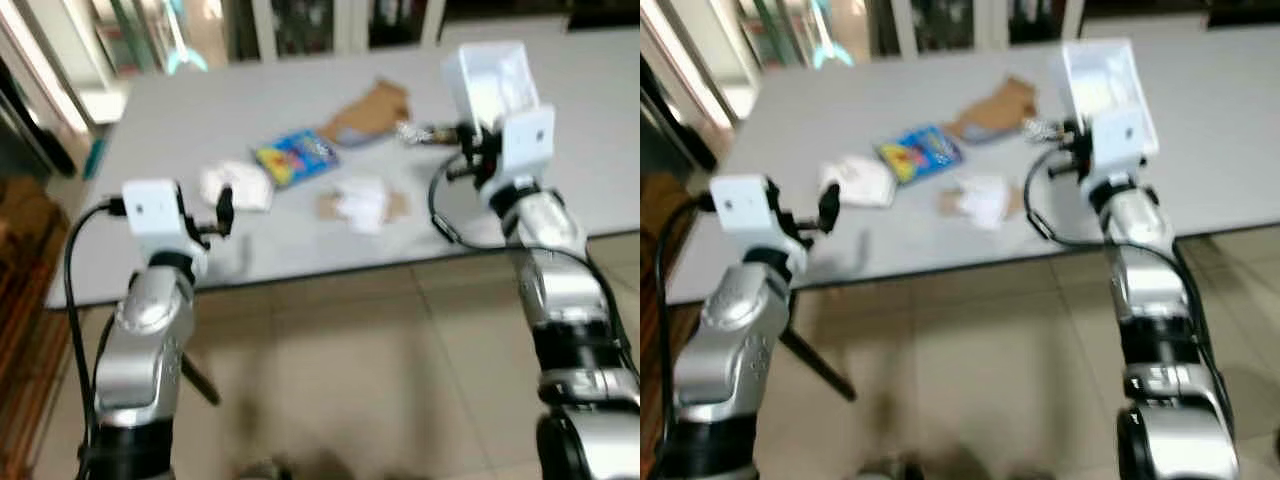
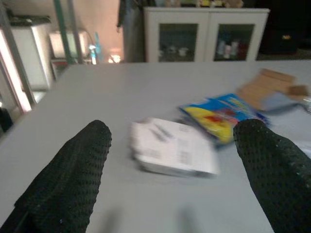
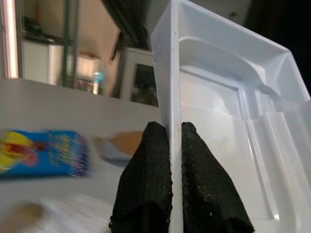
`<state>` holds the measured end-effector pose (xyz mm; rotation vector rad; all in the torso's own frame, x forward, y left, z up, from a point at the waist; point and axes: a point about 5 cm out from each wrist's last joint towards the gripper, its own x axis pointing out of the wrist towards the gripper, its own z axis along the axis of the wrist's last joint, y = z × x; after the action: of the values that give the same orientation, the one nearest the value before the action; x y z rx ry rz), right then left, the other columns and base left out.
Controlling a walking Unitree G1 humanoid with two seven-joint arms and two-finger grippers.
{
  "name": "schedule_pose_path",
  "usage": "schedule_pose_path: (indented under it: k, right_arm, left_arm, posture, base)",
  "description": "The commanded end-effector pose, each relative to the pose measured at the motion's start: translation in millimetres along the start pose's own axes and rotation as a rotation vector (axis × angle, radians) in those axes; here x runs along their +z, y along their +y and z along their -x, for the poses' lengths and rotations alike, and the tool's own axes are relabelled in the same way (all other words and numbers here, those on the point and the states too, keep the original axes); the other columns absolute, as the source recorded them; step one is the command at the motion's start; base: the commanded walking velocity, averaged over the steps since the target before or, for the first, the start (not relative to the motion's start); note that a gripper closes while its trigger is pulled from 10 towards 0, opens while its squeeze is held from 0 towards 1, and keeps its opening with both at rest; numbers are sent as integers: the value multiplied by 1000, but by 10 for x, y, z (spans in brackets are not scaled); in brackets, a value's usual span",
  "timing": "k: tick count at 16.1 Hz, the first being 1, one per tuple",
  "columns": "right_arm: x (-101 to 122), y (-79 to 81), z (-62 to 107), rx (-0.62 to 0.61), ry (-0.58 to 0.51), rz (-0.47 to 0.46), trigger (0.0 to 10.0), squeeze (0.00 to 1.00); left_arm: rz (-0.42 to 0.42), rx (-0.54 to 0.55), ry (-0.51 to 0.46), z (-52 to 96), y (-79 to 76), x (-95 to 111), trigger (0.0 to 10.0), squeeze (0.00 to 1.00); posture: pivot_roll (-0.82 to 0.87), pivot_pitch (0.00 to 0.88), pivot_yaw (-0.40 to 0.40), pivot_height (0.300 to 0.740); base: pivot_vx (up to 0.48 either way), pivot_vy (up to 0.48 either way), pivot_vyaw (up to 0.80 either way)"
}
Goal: Picking trash to rubbish bin
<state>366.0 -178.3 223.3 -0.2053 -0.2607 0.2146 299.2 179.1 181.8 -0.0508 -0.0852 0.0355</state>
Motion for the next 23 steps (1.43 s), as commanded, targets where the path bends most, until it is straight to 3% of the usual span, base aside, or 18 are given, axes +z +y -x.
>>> schedule_pose_path:
  k: [1,9,23]
  right_arm:
    - [30,94,-24,35,-9,-2,10000,0]
    - [90,99,-68,42,-27,0,10000,0]
    - [89,150,-72,66,-18,-4,10000,0]
  left_arm:
    - [-15,35,16,16,79,-24,10000,0]
    - [-8,114,64,-42,237,-113,10000,0]
    - [-4,130,89,-105,210,-216,10000,0]
  posture:
    - [-58,116,60,740]
    - [-62,122,73,740]
    - [-71,134,62,740]
  base:
    - [307,368,0]
    - [38,43,0]
    - [51,0,-162]
